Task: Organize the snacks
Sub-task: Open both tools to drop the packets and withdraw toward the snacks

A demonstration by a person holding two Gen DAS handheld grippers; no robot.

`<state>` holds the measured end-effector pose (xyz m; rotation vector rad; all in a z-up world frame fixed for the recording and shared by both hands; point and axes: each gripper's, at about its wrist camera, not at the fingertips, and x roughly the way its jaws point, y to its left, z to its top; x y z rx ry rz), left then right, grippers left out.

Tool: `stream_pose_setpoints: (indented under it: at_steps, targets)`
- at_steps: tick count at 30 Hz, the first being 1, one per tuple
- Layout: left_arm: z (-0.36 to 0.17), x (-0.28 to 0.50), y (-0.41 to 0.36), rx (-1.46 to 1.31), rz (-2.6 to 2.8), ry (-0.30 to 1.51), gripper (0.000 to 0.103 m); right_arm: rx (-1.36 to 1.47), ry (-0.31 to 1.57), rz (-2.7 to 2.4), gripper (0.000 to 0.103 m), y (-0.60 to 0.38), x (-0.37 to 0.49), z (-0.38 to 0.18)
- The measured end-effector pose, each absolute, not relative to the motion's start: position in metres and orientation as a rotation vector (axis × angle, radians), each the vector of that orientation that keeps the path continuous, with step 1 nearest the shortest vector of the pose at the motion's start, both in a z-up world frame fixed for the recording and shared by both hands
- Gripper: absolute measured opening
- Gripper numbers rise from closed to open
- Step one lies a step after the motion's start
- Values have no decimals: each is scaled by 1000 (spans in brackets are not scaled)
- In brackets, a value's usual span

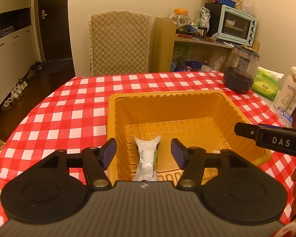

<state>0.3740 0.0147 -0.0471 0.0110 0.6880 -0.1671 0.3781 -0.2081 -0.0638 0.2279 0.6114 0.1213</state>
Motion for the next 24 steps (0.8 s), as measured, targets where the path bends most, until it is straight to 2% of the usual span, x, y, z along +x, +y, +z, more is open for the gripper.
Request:
stream_pose_setpoints:
  at_steps: [4,19,24]
  targets:
    - [-45,368,12,17,-174,682,66,210,596,111,61,-211,370,-58]
    - [-25,293,18,-24,-145,675,79,142,594,125,61,-205,304,-37]
    - [-21,253,23,-46,-127,690,82,123,603,125,74,-202,268,-33]
